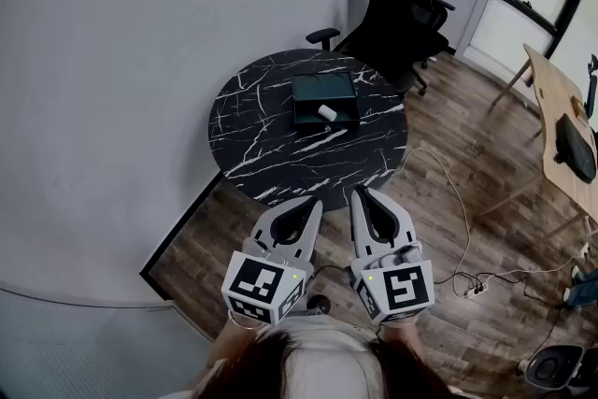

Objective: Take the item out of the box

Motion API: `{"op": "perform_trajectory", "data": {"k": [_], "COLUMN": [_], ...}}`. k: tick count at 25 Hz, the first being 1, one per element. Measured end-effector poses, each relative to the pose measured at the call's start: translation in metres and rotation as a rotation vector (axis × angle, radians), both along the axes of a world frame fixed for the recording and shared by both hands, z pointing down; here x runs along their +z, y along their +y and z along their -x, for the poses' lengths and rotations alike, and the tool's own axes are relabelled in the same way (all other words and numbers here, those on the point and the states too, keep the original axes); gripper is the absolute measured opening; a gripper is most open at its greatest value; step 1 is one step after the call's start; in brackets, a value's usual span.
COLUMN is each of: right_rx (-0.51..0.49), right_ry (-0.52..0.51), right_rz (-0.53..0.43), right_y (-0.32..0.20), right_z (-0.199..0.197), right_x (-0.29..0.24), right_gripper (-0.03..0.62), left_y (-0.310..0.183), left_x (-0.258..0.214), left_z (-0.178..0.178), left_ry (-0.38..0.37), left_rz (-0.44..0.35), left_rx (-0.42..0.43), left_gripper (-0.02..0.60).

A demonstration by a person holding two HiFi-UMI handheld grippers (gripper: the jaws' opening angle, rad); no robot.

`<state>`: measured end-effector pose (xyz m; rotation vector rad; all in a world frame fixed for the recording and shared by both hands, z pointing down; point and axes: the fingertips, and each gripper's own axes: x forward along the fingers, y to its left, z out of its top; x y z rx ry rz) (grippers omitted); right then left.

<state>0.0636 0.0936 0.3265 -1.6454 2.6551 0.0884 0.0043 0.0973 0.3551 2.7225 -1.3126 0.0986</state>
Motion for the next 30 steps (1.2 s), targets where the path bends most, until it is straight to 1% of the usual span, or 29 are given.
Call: {"op": "perform_trajectory", "data": {"k": [5, 9, 15, 22, 30], "right_rx": [0.005, -0.003, 0.0, -0.011, -0.007], "right_ry": [-0.011, -0.03, -0.039, -0.026, -0.022], "right_rz": [0.004, 0.009, 0.04, 0.076, 0.108], "right_y": [-0.015, -0.032, -0.07, -0.118, -0.166], "right_z": [-0.001, -0.001, -0.001, 0.006, 0.016], "right_x": [0.002, 0.003, 0.012, 0.019, 0.023], "right_gripper": [0.025, 0.025, 0.025, 0.025, 0.025], "left_y": [-0.021, -0.04, -0.077, -0.124, -0.173], "left_x": [-0.001, 0.002, 0.007, 0.012, 0.013], "left_z": [0.002, 0.001, 0.003, 0.012, 0.02], "left_ry": [-0.006, -0.006, -0.003, -0.007, -0.009], "left_rz": [-0.009, -0.001, 0.012, 0.032, 0.043], "left_rx": [-0.013, -0.01, -0.01, -0.024, -0.001], "left_gripper": [0.008, 0.008, 0.008, 0.008, 0.008]}}
